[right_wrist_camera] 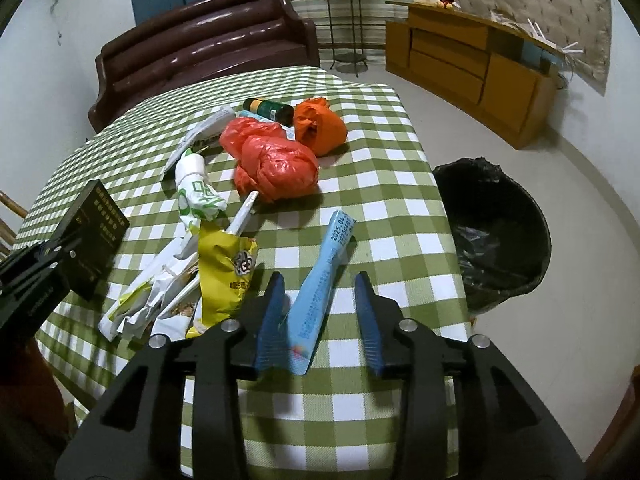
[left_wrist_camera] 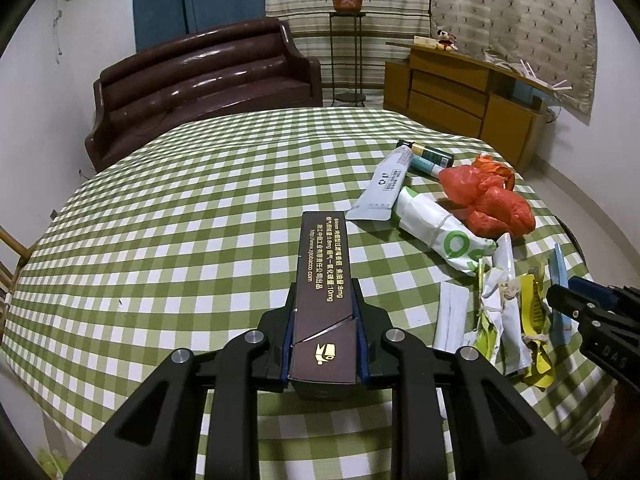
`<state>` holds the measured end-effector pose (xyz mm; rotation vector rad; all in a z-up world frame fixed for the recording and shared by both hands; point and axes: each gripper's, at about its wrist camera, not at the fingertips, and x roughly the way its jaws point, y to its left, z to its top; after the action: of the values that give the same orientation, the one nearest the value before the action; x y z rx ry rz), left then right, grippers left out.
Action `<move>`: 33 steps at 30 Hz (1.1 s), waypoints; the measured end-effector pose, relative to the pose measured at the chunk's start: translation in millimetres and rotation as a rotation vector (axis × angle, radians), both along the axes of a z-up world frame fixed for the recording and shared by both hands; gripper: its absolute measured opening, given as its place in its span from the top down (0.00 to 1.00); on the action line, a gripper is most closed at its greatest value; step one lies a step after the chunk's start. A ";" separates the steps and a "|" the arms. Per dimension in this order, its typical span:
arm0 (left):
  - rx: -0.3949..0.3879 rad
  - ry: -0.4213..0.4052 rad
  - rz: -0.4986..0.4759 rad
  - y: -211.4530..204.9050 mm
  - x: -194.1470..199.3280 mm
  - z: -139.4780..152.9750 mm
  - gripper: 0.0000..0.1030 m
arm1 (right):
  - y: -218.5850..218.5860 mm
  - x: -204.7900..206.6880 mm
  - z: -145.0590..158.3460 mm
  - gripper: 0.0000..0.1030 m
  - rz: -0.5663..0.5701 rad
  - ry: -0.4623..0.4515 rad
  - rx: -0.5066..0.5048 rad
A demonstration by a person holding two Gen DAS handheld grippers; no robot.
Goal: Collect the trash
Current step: 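Grasp the dark brown box with the left tool while the right tool grasps the blue tube, then carry both items over the black bin and open both tools to drop them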
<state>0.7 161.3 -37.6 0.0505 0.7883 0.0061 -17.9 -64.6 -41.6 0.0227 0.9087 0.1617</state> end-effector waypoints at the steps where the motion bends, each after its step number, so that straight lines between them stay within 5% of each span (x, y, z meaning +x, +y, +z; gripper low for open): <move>1: 0.002 0.000 0.000 1.1 -0.5 -0.4 0.77 | 0.9 0.4 -0.5 0.64 0.000 -0.001 -0.004; 5: 0.011 -0.003 0.002 6.5 -0.8 -1.0 0.77 | 8.6 0.3 -2.2 0.63 0.004 -0.015 -0.058; 12: -0.005 -0.001 -0.005 11.7 1.0 -1.2 0.77 | 5.2 -2.4 -2.1 0.85 0.017 -0.012 -0.060; 23: -0.025 -0.043 -0.031 -1.7 1.6 14.4 0.77 | -11.3 -1.8 20.7 0.86 0.001 -0.097 -0.057; 33: -0.050 -0.090 -0.122 -58.2 16.6 37.5 0.77 | -79.4 12.3 45.0 0.86 -0.120 -0.195 -0.085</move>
<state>17.2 103.1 -0.2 0.0509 0.6942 -0.1258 -5.6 -144.0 3.4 -0.0170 0.7170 0.0134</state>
